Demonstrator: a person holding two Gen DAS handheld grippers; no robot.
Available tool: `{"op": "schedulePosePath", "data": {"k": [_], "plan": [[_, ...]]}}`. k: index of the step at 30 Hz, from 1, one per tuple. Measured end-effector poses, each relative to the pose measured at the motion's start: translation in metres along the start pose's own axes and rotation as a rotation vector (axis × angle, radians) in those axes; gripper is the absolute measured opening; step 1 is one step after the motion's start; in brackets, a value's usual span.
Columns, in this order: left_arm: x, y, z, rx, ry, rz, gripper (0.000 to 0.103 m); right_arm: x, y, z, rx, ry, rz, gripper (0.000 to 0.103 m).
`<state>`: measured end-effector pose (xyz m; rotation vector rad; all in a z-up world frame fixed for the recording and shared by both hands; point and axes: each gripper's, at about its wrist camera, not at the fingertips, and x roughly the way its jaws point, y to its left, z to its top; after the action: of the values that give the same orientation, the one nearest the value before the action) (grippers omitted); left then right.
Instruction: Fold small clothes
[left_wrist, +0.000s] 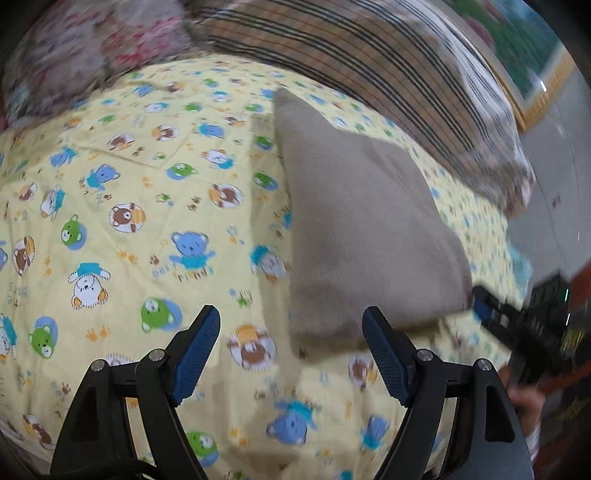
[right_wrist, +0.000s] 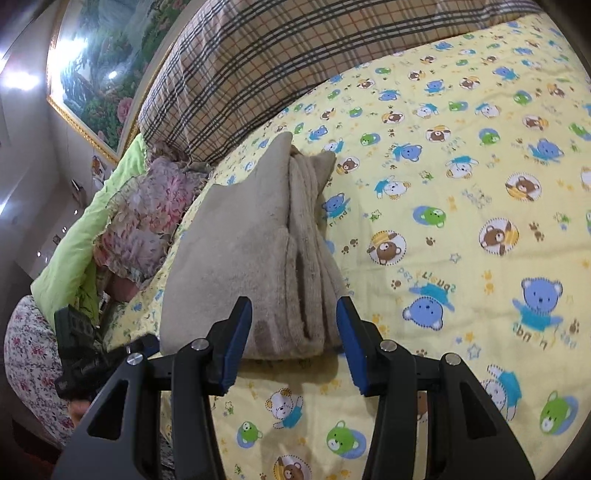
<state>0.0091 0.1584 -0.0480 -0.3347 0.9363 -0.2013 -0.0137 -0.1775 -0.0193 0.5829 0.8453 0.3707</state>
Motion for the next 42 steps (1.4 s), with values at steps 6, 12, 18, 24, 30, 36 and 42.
{"op": "schedulePosePath", "data": {"k": [6,12,18,24,30,36,42], "plan": [[0.009,-0.014,-0.019,0.087,-0.02,0.106,0.077,0.002,0.009,-0.003,-0.037,0.01,-0.02,0.049],[0.024,-0.011,-0.006,0.064,-0.022,0.192,0.052,0.017,0.017,-0.006,-0.092,0.053,-0.078,0.01],[0.03,-0.012,-0.006,0.062,0.001,0.189,0.052,-0.006,0.023,0.008,-0.159,-0.002,-0.117,0.008],[0.022,-0.015,-0.01,0.109,0.031,0.168,0.052,0.023,-0.005,-0.008,-0.116,0.081,-0.196,0.009],[-0.02,-0.013,0.002,0.122,-0.035,0.099,0.053,-0.013,0.001,0.007,-0.068,-0.002,-0.164,0.029],[-0.011,-0.038,0.036,0.144,-0.099,0.051,0.055,-0.01,0.041,0.032,-0.116,-0.05,-0.027,0.029],[0.039,-0.043,0.049,0.121,-0.035,0.144,0.057,0.05,0.053,0.035,-0.16,0.045,-0.082,0.025]]}}
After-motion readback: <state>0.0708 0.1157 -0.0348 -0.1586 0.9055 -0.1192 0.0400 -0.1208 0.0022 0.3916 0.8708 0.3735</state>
